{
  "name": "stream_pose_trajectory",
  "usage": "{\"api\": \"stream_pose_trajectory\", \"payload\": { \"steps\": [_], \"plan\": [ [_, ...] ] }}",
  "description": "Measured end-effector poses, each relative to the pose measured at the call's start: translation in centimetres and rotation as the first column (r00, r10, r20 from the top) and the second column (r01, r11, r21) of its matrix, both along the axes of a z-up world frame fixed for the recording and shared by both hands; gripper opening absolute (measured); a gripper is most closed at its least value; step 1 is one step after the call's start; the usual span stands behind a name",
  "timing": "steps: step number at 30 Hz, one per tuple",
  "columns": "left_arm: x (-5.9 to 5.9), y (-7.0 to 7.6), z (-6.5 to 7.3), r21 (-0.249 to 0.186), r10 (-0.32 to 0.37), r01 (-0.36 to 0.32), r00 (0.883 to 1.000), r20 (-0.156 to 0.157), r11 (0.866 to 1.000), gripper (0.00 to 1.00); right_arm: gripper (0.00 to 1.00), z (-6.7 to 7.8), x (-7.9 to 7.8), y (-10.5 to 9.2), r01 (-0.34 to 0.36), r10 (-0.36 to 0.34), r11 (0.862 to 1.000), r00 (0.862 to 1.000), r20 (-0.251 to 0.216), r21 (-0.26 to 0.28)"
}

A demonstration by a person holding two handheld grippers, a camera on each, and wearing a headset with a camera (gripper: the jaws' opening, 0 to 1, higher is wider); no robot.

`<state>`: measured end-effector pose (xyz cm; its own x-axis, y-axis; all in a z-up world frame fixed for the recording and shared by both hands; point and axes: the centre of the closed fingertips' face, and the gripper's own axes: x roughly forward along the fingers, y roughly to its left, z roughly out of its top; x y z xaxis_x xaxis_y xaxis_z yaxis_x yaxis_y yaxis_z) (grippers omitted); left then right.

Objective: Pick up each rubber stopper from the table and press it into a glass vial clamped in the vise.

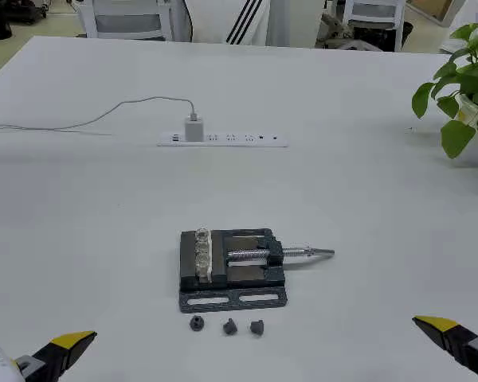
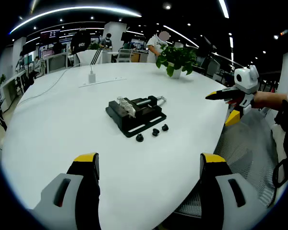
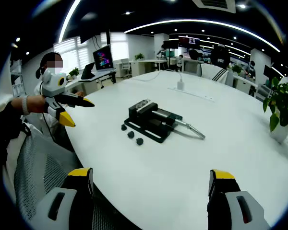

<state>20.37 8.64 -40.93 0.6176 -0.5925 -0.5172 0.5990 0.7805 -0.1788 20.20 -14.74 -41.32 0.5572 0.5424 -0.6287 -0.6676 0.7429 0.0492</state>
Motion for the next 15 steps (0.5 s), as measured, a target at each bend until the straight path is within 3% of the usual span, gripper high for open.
{"api": "stream_pose_trajectory", "payload": {
  "steps": [7,15],
  "plan": [
    [0.5,-0.1,-0.1,0.005,0.006,-0.006,1.0,-0.004,1.0,0.85,0.99,-0.2,0.4,-0.6,0.024,-0.024,1.0,1.0,0.004,0.008],
    [1.0,-0.6,0.4,0.01,0.005,-0.005,1.0,0.025,1.0,0.85,0.99,-0.3,0.7,-1.3,0.019,-0.019,1.0,1.0,0.0,0.0]
  ]
}}
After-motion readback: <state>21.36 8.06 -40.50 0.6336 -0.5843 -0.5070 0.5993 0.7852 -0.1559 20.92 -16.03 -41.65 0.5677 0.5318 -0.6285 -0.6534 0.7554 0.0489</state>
